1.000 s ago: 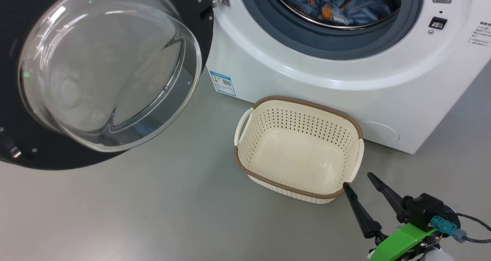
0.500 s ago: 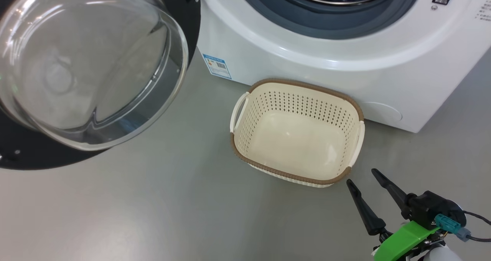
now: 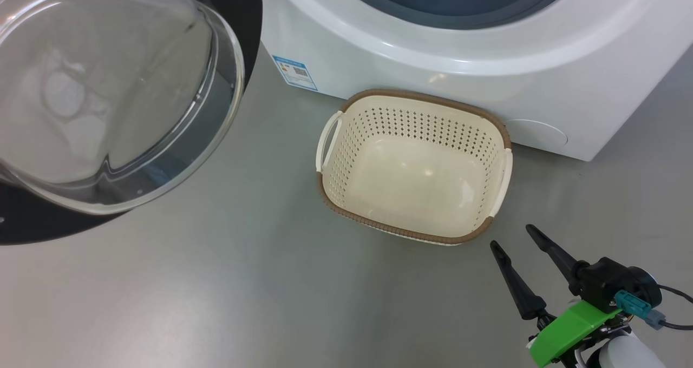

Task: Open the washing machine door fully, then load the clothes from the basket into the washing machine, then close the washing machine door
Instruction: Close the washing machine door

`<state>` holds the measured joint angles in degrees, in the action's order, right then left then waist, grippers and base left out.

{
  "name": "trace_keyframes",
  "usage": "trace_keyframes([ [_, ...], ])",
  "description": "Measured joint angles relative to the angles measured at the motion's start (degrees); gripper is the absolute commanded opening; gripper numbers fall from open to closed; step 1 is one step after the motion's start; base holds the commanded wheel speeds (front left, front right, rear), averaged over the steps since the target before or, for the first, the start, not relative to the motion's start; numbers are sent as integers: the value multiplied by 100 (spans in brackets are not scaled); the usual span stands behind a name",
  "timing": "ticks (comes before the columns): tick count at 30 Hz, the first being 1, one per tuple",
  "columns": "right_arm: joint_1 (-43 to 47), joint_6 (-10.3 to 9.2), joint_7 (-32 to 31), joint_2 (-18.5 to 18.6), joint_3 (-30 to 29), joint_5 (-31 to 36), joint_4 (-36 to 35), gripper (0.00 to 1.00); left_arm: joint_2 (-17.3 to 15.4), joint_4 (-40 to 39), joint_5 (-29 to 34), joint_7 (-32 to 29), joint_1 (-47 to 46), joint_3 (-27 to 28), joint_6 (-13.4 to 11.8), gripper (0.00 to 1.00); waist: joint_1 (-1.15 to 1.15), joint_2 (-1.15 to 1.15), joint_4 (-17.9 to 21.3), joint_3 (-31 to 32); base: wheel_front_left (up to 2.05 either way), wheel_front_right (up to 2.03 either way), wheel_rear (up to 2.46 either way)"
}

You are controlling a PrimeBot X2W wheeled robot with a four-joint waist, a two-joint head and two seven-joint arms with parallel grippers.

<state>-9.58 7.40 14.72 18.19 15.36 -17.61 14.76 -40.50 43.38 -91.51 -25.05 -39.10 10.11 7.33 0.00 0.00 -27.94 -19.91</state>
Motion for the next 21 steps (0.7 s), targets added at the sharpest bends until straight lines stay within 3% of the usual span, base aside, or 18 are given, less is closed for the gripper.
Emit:
trace_keyframes([
  [8, -8, 0, 0, -8, -3, 9, 7, 100, -19, 1, 1, -214, 0, -19, -1, 0, 0, 0, 58, 16, 0, 0, 0],
  [21, -8, 0, 0, -70, -119, 32, 8, 100, -141, -254, -8, -1144, 80, -180, -38, 0, 0, 0, 73, 191, 0, 0, 0],
])
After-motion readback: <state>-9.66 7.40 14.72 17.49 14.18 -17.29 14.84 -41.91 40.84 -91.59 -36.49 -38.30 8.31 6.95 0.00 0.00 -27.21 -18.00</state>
